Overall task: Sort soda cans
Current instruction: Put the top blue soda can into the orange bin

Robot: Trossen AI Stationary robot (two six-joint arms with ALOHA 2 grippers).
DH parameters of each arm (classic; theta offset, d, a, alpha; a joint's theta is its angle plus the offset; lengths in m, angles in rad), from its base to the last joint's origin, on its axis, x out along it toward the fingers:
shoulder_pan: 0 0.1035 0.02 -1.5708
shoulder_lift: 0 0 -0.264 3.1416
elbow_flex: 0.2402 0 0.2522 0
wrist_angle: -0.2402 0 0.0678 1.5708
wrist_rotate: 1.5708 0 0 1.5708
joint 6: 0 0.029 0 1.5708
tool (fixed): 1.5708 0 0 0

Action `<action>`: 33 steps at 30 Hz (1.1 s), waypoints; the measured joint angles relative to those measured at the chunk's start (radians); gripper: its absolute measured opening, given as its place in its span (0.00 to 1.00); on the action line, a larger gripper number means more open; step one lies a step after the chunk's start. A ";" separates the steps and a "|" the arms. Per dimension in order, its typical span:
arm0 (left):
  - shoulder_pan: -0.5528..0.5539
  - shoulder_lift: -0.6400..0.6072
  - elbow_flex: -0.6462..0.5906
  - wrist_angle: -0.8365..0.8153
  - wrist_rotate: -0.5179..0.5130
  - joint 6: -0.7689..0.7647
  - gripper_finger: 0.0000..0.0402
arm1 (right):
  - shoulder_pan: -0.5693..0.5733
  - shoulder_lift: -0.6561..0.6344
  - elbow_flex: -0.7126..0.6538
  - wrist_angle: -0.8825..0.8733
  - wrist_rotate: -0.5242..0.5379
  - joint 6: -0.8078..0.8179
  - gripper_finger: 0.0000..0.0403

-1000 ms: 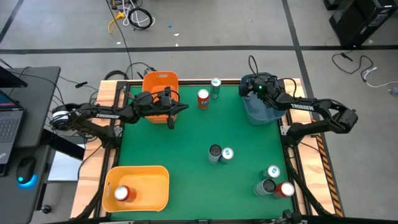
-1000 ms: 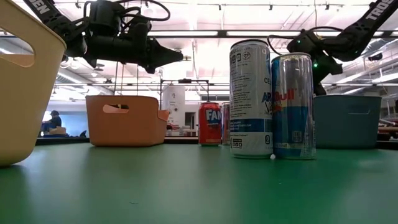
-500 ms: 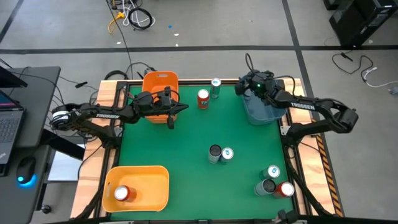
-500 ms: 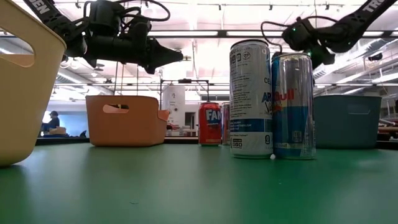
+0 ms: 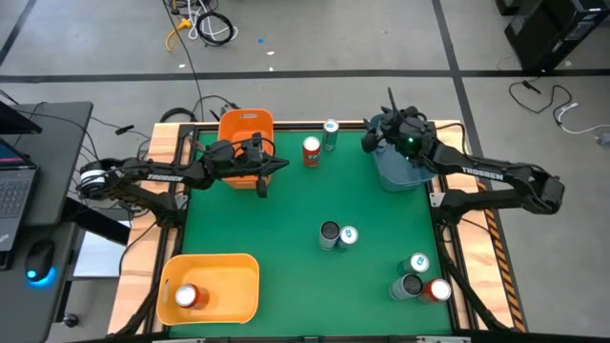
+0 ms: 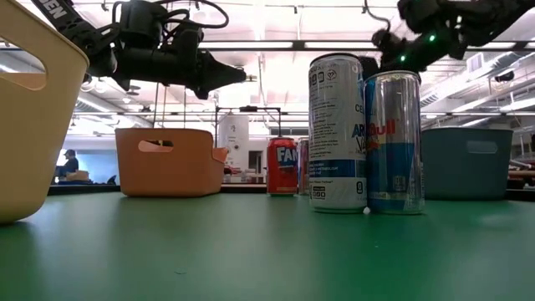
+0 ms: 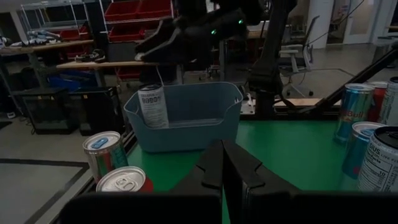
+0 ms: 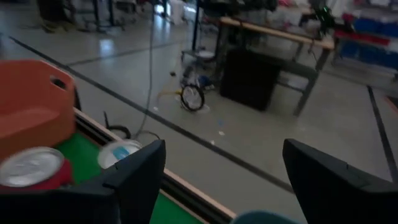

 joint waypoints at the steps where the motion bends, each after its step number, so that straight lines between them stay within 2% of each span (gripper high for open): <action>1: 0.000 0.000 0.000 -0.001 0.000 -0.002 0.01 | 0.012 -0.012 0.000 0.001 0.000 -0.009 0.76; 4: 0.000 0.000 0.000 -0.001 0.000 -0.029 0.01 | 0.048 -0.034 0.000 0.021 -0.012 -0.025 0.74; 10: 0.000 0.000 0.008 0.010 -0.019 -0.053 0.01 | 0.098 -0.027 0.000 0.108 -0.133 0.013 0.73; 14: 0.000 0.000 0.068 -0.066 -0.025 -0.054 0.01 | 0.106 -0.008 0.001 0.145 -0.159 0.033 0.74; 18: 0.000 0.000 0.144 -0.184 -0.027 -0.023 0.04 | 0.102 0.054 0.001 0.184 -0.269 0.110 0.75; 21: 0.000 -0.001 0.169 -0.195 -0.027 -0.020 0.09 | 0.103 0.133 0.001 0.271 -0.311 0.137 0.77; 24: 0.000 -0.001 0.171 -0.198 -0.027 -0.021 0.13 | 0.104 0.219 0.014 0.329 -0.308 0.142 0.78; 30: 0.000 -0.001 0.171 -0.214 -0.027 -0.021 0.19 | 0.097 0.391 0.134 0.315 -0.222 0.142 0.81; 33: 0.000 -0.001 0.171 -0.223 -0.027 -0.021 0.20 | 0.082 0.472 0.209 0.270 -0.143 0.143 0.83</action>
